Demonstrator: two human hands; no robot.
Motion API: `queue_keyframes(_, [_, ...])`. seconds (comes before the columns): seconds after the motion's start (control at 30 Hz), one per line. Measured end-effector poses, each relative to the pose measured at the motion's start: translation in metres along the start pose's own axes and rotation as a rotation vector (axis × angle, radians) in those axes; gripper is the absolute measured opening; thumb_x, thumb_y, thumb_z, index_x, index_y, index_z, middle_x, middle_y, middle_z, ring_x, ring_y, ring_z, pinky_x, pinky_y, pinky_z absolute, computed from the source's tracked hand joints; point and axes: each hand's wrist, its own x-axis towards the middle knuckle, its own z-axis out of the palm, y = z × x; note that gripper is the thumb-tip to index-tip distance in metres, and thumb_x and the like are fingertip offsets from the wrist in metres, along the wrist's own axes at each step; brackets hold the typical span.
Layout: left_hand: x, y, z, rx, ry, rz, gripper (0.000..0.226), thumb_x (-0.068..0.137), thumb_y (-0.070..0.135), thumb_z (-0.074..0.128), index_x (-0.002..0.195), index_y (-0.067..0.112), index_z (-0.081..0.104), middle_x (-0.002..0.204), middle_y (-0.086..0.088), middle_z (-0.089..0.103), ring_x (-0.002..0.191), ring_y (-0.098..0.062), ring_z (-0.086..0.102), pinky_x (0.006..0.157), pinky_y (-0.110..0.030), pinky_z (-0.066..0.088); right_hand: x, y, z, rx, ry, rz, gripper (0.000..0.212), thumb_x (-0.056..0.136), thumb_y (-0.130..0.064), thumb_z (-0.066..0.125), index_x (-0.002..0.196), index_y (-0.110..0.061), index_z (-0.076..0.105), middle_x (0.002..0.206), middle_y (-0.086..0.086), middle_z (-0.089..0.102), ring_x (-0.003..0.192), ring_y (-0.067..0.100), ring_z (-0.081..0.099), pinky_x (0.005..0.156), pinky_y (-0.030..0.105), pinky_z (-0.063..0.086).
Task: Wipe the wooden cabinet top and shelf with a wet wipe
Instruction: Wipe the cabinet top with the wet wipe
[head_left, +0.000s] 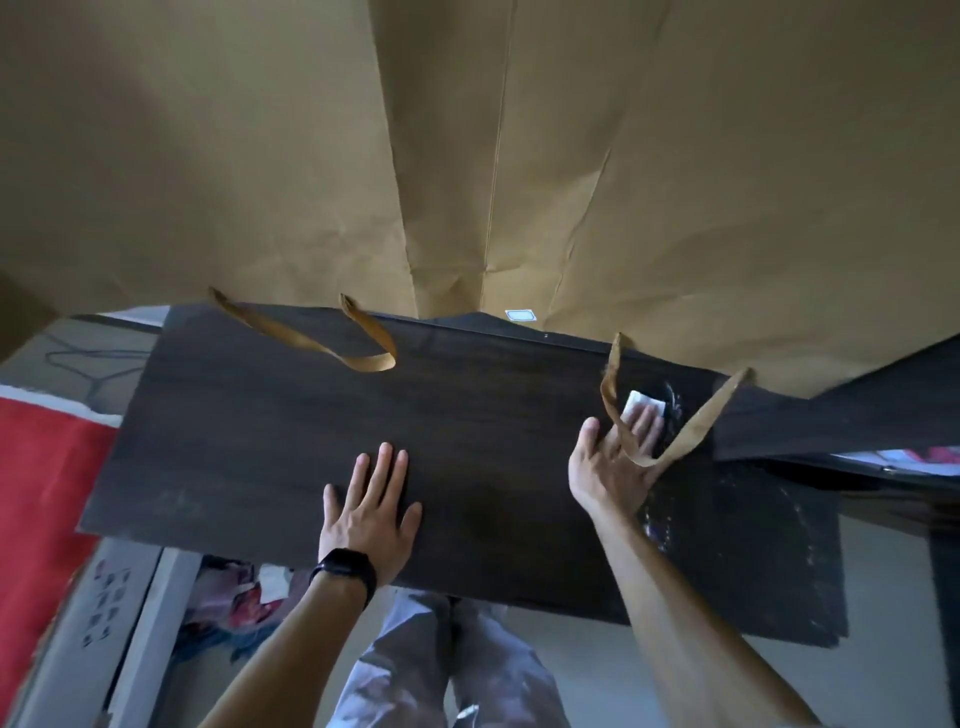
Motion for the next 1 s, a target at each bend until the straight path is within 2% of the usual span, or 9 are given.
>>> queue_keyframes(0.17, [0.0, -0.005, -0.007, 0.043, 0.013, 0.052, 0.068, 0.101, 0.057, 0.023, 0.159, 0.035, -0.005, 0.166, 0.013, -0.012, 0.154, -0.018, -0.006, 0.122, -0.053, 0.007, -0.081, -0.056, 0.041, -0.101, -0.067, -0.427, 0.075, 0.101, -0.057, 0.017, 0.157, -0.012, 0.0, 0.167, 0.006, -0.002, 0.153, 0.021, -0.004, 0.121, 0.055, 0.001])
queue_keyframes(0.27, [0.005, -0.011, -0.012, 0.098, 0.013, 0.095, 0.07, 0.099, 0.062, 0.022, 0.159, 0.034, -0.002, 0.168, 0.01, -0.006, 0.154, -0.02, 0.002, 0.123, -0.05, 0.008, -0.054, -0.075, 0.04, -0.155, -0.12, -0.509, 0.073, 0.1, -0.059, 0.011, 0.157, -0.015, -0.002, 0.166, 0.001, -0.007, 0.152, 0.016, -0.011, 0.122, 0.056, 0.002])
queue_keyframes(0.43, [0.006, -0.02, -0.02, 0.197, 0.01, 0.182, 0.074, 0.097, 0.065, 0.023, 0.16, 0.03, 0.01, 0.168, 0.004, 0.008, 0.151, -0.025, 0.019, 0.122, -0.047, 0.018, 0.025, -0.048, 0.005, -0.06, -0.005, -0.089, 0.073, 0.1, -0.057, 0.015, 0.158, -0.015, -0.003, 0.167, 0.001, -0.003, 0.153, 0.017, -0.002, 0.12, 0.054, 0.001])
queue_keyframes(0.53, [0.011, -0.02, -0.027, 0.232, 0.089, 0.264, 0.071, 0.093, 0.059, 0.032, 0.149, 0.018, 0.046, 0.152, -0.01, 0.046, 0.13, -0.032, 0.051, 0.109, -0.049, 0.041, 0.064, -0.033, -0.007, 0.03, -0.039, 0.136, 0.078, 0.097, -0.059, 0.009, 0.157, -0.011, -0.004, 0.166, 0.008, -0.009, 0.152, 0.02, -0.013, 0.119, 0.048, -0.011])
queue_keyframes(0.6, [0.018, -0.021, -0.028, 0.258, 0.159, 0.331, 0.068, 0.092, 0.056, 0.036, 0.14, 0.013, 0.057, 0.139, -0.014, 0.059, 0.118, -0.033, 0.06, 0.102, -0.05, 0.047, 0.077, -0.036, -0.005, -0.005, 0.009, 0.238, 0.08, 0.096, -0.06, 0.007, 0.156, -0.007, -0.001, 0.166, 0.01, -0.006, 0.152, 0.02, -0.012, 0.119, 0.048, -0.011])
queue_keyframes(0.8, [0.022, -0.025, -0.037, 0.281, 0.086, 0.319, 0.063, 0.098, 0.055, 0.034, 0.152, 0.024, 0.041, 0.156, -0.003, 0.042, 0.141, -0.026, 0.04, 0.117, -0.049, 0.03, 0.071, -0.028, -0.008, 0.217, -0.005, 0.388, 0.098, 0.086, -0.073, 0.017, 0.156, -0.009, -0.009, 0.165, 0.007, -0.017, 0.151, 0.023, -0.018, 0.122, 0.05, -0.007])
queue_keyframes(0.9, [0.021, -0.021, -0.039, 0.267, 0.095, 0.339, 0.069, 0.093, 0.055, 0.028, 0.146, 0.017, 0.05, 0.149, -0.009, 0.05, 0.135, -0.031, 0.049, 0.111, -0.052, 0.038, 0.068, -0.011, -0.024, 0.313, 0.015, 0.369, 0.094, 0.086, -0.067, 0.038, 0.156, -0.016, 0.0, 0.165, 0.006, 0.003, 0.151, 0.029, 0.007, 0.121, 0.051, 0.013])
queue_keyframes(0.97, [0.022, -0.019, -0.037, 0.26, 0.11, 0.348, 0.071, 0.092, 0.055, 0.026, 0.147, 0.015, 0.049, 0.148, -0.011, 0.05, 0.134, -0.033, 0.049, 0.11, -0.052, 0.038, 0.056, 0.002, -0.038, 0.453, 0.091, 0.31, 0.069, 0.086, -0.042, 0.056, 0.144, -0.016, 0.029, 0.147, 0.013, 0.042, 0.126, 0.032, 0.048, 0.105, 0.047, 0.044])
queue_keyframes(1.0, [0.024, -0.018, -0.036, 0.253, 0.113, 0.347, 0.071, 0.093, 0.054, 0.026, 0.149, 0.015, 0.046, 0.151, -0.011, 0.047, 0.137, -0.032, 0.046, 0.111, -0.052, 0.036, 0.046, 0.01, -0.042, 0.458, 0.128, 0.254, 0.057, 0.085, -0.029, 0.058, 0.136, -0.012, 0.037, 0.138, 0.015, 0.051, 0.116, 0.03, 0.055, 0.098, 0.045, 0.05])
